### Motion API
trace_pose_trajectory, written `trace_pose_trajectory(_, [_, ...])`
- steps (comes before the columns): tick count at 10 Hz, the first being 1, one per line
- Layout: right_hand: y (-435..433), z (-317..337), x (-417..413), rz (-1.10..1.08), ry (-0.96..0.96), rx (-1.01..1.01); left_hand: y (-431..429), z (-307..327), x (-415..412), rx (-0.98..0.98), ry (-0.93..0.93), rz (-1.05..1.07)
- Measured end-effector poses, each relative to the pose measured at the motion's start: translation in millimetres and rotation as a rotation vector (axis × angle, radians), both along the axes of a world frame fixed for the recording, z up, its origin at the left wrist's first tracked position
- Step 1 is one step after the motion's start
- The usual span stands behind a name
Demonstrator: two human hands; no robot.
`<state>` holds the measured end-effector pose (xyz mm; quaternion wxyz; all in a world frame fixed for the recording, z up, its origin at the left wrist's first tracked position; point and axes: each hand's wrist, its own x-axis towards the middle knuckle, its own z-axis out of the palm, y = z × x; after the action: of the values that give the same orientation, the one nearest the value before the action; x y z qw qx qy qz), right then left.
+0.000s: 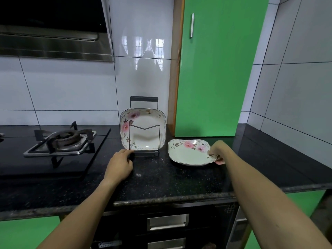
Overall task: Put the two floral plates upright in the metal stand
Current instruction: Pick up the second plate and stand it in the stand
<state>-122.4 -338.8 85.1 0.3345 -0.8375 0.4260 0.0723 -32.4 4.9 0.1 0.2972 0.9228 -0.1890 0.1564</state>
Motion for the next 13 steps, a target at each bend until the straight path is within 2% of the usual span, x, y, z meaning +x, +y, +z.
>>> trace_pose_trajectory(4, [8.1, 32.4, 6.6, 0.153, -0.001, -0.054, 1.4, 1.1, -1.9, 0.0, 0.009, -0.004])
trace_pose_trajectory(5, [7.6, 43.5, 5.0, 0.166, -0.072, -0.134, 0.4, 1.3, -2.7, -0.005, 0.003, -0.011])
trace_pose_trajectory(9, [24.4, 87.2, -5.1, 0.201, -0.359, -0.702, 0.8, 2.4, -3.9, -0.005, 0.003, 0.0])
trace_pose_trajectory(13, [47.4, 123.2, -0.9, 0.253, -0.54, -1.002, 0.7, 2.4, -3.6, 0.004, 0.007, -0.004])
